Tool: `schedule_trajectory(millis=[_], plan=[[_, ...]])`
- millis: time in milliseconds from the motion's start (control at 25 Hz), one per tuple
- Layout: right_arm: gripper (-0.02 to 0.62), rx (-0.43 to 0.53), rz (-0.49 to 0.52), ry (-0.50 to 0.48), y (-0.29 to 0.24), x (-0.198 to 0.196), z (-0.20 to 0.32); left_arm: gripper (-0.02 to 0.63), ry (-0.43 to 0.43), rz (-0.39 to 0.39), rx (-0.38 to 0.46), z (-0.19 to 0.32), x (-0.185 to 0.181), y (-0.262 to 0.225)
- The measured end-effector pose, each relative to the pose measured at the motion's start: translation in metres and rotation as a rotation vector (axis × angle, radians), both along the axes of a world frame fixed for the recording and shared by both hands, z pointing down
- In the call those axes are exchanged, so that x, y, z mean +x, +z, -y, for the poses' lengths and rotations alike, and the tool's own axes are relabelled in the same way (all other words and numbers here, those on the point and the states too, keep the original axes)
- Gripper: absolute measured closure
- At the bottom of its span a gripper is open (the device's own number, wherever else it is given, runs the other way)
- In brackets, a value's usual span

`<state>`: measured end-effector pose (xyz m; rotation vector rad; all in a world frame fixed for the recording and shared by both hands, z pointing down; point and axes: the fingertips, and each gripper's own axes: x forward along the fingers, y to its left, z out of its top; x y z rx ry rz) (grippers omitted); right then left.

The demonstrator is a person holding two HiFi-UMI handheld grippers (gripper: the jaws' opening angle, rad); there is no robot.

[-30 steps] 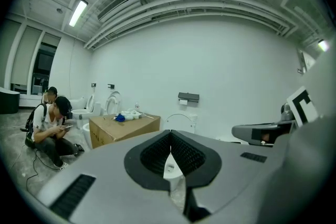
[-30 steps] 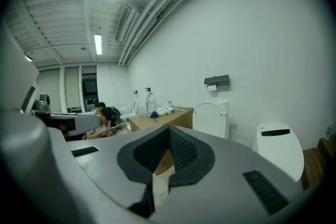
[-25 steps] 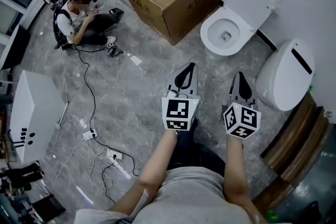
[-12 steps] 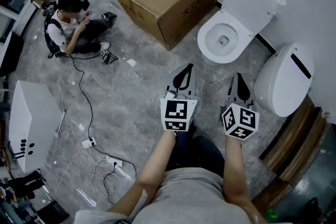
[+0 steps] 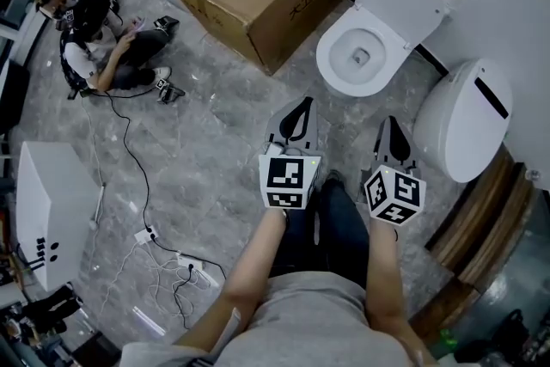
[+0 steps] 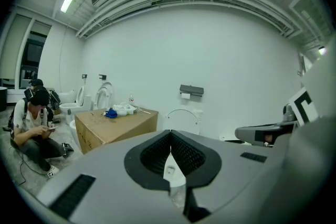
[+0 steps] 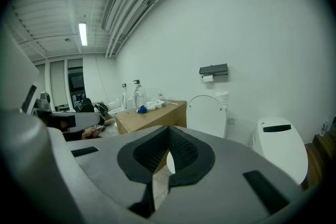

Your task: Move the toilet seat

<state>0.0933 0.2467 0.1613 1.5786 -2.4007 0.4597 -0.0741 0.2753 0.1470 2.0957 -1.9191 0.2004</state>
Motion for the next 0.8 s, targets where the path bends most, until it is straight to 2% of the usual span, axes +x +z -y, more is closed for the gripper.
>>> schedule_trajectory(millis=[280,480,800], plan=[[0.578,-0.009,-0.005,0.001,0.004,0.005,0.025,0.591,0.003,-0.008,-0.011,0.023,0.006,0.006],[0.579,-0.012,-0.003,-0.032,0.008,-0.008,0.052,0.591,-0.015,-0.003,-0.018,0.046,-0.002,0.009],[0.58,-0.049,-0.005,-0.053,0.018,-0.012,0.11,0.591,-0.037,0.002,-0.048,0.099,-0.005,0.018]])
